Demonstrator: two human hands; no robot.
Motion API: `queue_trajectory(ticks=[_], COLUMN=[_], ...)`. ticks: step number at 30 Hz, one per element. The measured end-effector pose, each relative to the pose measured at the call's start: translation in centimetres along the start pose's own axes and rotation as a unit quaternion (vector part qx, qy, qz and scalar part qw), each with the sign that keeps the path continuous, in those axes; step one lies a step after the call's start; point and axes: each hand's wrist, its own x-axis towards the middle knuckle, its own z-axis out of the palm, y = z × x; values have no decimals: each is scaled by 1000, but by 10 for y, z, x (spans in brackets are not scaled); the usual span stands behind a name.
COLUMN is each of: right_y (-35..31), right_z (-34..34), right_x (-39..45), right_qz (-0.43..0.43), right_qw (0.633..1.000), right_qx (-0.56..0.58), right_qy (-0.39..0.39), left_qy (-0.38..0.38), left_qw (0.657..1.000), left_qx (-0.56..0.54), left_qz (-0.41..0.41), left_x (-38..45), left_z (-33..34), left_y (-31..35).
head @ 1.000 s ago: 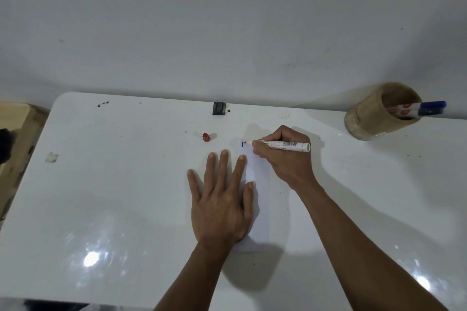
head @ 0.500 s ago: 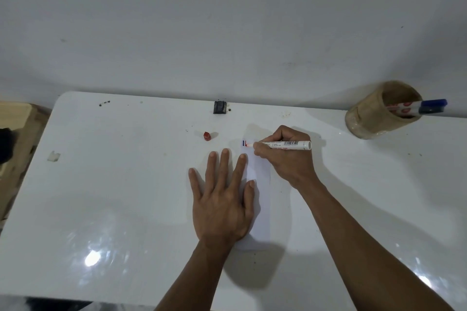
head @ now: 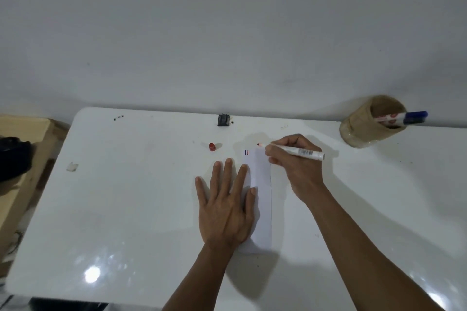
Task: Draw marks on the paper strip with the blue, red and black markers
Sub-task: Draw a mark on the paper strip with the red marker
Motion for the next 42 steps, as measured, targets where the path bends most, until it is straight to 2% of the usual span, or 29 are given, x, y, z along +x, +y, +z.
queue_trajectory(ticks=[9,13,15,17,20,23,26,29,31,33,36,39,42], right_y=[-44,-59,-65,-67,-67,-68,-70,-78,-86,-94,-107,-117,-120], right_z=[6,16,21,24,28,34,41,49,54,62,75,88,95], right_x=[-54,-62,-66,-69,-73,-79,-84,-88,-91,-95,-103,-112,-121], right_qz=[-24,-29,-33,-31,-24,-12,-7,-15,-36,-61,-99,-122,-132], right_qw=[998,998,999,999,999,999,998,998,998,997,994,992,991], right_qx=[50,48,42,38,31,38,37,34,23,11,3,0,2], right_qy=[10,6,-1,2,22,36,41,46,43,40,39,30,23], left_qy=[-48,53,69,55,8,-2,11,29,25,-5,-50,-77,-90], left_qw=[992,969,958,957,972,982,972,917,846,757,663,610,598], left_qx=[-118,-211,-233,-230,-182,-136,-185,-360,-493,-617,-718,-766,-777], left_qz=[-21,-113,-155,-170,-150,-129,-142,-169,-201,-214,-205,-187,-176], left_x=[4,18,35,55,75,82,79,70,61,52,41,32,25], left_z=[-40,-60,-70,-75,-75,-70,-70,-89,-111,-134,-164,-185,-195], left_y=[4,-1,-8,-16,-25,-32,-35,-32,-28,-24,-20,-17,-16])
